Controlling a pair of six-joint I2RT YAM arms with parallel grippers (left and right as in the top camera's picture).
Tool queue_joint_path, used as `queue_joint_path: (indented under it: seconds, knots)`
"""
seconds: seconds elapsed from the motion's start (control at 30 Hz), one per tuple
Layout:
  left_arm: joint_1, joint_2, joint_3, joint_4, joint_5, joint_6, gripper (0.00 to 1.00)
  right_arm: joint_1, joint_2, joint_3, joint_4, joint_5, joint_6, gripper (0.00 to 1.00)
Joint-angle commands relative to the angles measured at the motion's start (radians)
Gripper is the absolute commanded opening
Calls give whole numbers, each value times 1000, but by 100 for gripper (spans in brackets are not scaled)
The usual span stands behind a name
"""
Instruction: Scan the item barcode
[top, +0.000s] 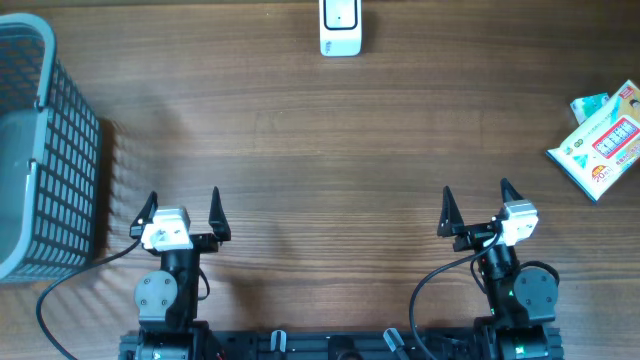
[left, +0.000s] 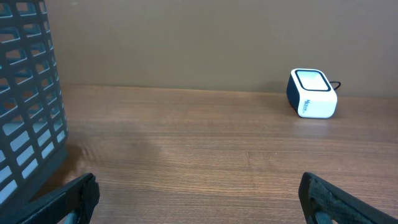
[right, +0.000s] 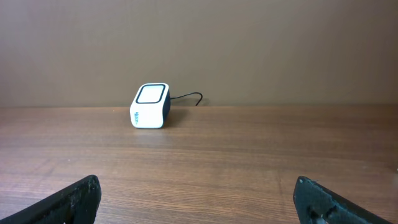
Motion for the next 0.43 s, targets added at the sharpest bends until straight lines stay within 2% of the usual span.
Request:
queue_joint_path:
  seconds: [0.0,0.4]
  knots:
    - [-5,-9,-3,-1,-10,22,100,4,-7,-1,2,7,-14,100]
    - [-5,-9,-3,-1,-10,22,100,4,-7,-1,2,7,-14,100]
